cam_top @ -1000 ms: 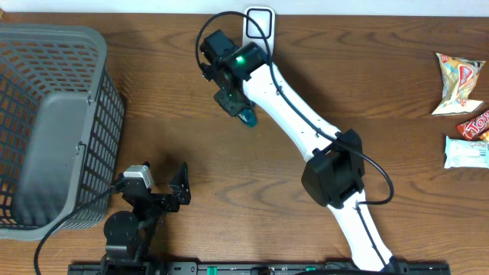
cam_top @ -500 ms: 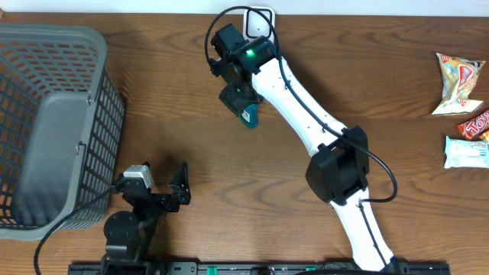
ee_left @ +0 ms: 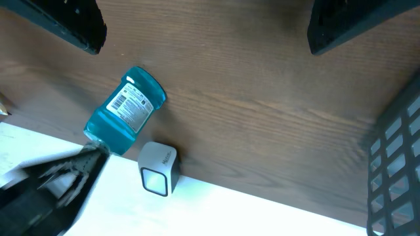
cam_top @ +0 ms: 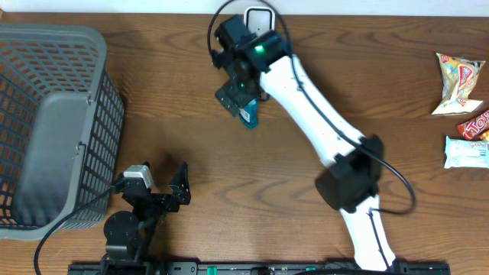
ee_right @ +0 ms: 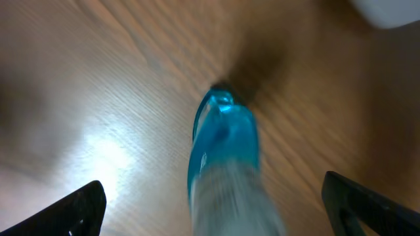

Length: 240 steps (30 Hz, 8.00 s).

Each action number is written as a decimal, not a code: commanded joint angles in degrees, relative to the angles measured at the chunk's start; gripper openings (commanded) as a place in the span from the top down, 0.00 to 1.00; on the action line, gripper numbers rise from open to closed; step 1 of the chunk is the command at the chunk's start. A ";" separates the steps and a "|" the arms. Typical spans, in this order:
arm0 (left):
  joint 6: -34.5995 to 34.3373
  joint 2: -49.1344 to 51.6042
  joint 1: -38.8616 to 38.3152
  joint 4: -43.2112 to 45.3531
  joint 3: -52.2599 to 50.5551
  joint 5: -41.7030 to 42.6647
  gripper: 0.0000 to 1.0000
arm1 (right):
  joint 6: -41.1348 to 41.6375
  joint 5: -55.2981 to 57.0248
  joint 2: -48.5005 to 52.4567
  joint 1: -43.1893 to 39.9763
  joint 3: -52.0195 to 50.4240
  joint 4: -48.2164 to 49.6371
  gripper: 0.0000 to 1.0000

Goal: Scan the item barcode

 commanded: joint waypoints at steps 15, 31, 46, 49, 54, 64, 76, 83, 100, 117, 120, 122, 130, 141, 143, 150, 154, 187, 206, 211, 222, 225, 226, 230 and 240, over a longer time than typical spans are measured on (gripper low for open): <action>0.33 -0.31 0.28 -1.36 -0.94 0.31 0.02 | 15.85 6.34 -27.15 1.14 -15.43 -0.26 0.01; 0.33 -0.31 0.28 -1.36 -0.94 0.31 0.02 | 19.82 15.78 -54.86 4.90 -77.46 54.53 0.01; 0.33 -0.31 0.28 -1.36 -0.94 0.31 0.02 | 9.60 6.05 -39.45 3.26 -79.49 80.83 0.01; 0.33 -0.31 0.28 -1.36 -0.94 0.31 0.02 | 8.04 6.51 -36.46 3.21 -76.61 80.78 0.01; 0.33 -0.31 0.28 -1.36 -0.94 0.31 0.02 | 7.04 6.73 -31.52 2.21 -71.69 80.59 0.01; 0.33 -0.31 0.28 -1.36 -0.94 0.31 0.02 | 4.92 4.50 -24.06 -0.42 -67.93 82.07 0.01; 0.33 -0.31 0.28 -1.36 -0.94 0.31 0.02 | 3.67 3.23 -20.31 -0.37 -67.93 85.74 0.23; 0.33 -0.31 0.28 -1.36 -0.94 0.31 0.02 | 3.96 1.53 -20.04 -0.37 -67.93 86.77 0.65; 0.33 -0.31 0.28 -1.36 -0.94 0.31 0.02 | 8.87 -49.27 -26.69 -11.54 -61.27 68.28 0.92; 0.33 -0.31 0.28 -1.36 -0.94 0.31 0.02 | 16.79 -90.12 -27.34 -20.57 -61.42 68.17 0.92; 0.33 -0.31 0.28 -1.38 -0.94 0.31 0.02 | 16.76 -90.09 -27.34 -20.57 -61.42 68.87 0.93; 0.33 -0.31 0.28 -1.36 -0.94 0.31 0.02 | 16.76 -87.54 -27.34 -20.57 -61.42 69.00 0.93; 0.33 -0.31 0.28 -1.36 -0.94 0.31 0.02 | 19.37 -60.43 -27.34 -20.09 -61.42 67.80 0.91; 0.33 -0.31 0.28 -1.36 -0.94 0.31 0.02 | 14.08 -14.38 -27.34 -13.60 -53.59 52.04 0.86; 0.33 -0.31 0.28 -1.36 -0.94 0.31 0.02 | 12.11 -3.87 -27.34 -11.32 -51.08 49.44 0.83; 0.33 -0.31 0.28 -1.36 -0.94 0.31 0.02 | 6.29 23.76 -26.25 -5.92 -45.59 48.43 0.82; 0.33 -0.31 0.28 -1.36 -0.94 0.31 0.02 | 2.34 32.17 -22.21 -6.10 -41.07 50.23 0.81; 0.33 -0.31 0.28 -1.36 -0.94 0.31 0.02 | -46.53 49.55 24.13 -1.42 0.04 90.73 0.78; 0.33 -0.31 0.28 -1.36 -0.94 0.31 0.02 | -48.41 57.53 20.15 -2.64 0.02 85.33 0.80; 0.33 -0.31 0.28 -1.38 -0.94 0.31 0.02 | -37.16 62.60 17.07 -8.61 0.02 68.81 0.81; 0.33 -0.31 0.28 -1.38 -0.94 0.31 0.02 | -11.34 57.13 17.03 -27.10 -0.35 36.46 0.80; 0.33 -0.31 0.28 -1.36 -0.94 0.31 0.02 | -6.67 51.15 17.05 -31.69 -0.37 30.58 0.81; 0.33 -0.31 0.28 -1.36 -0.94 0.31 0.02 | -5.62 49.59 17.07 -33.29 -0.44 29.40 0.82; 0.33 -0.31 0.28 -1.38 -0.94 0.31 0.02 | -2.69 46.16 17.07 -39.54 -0.87 26.53 0.83; 0.33 -0.31 0.28 -1.36 -0.94 0.31 0.02 | 5.66 41.57 16.55 -46.58 -0.87 21.51 0.28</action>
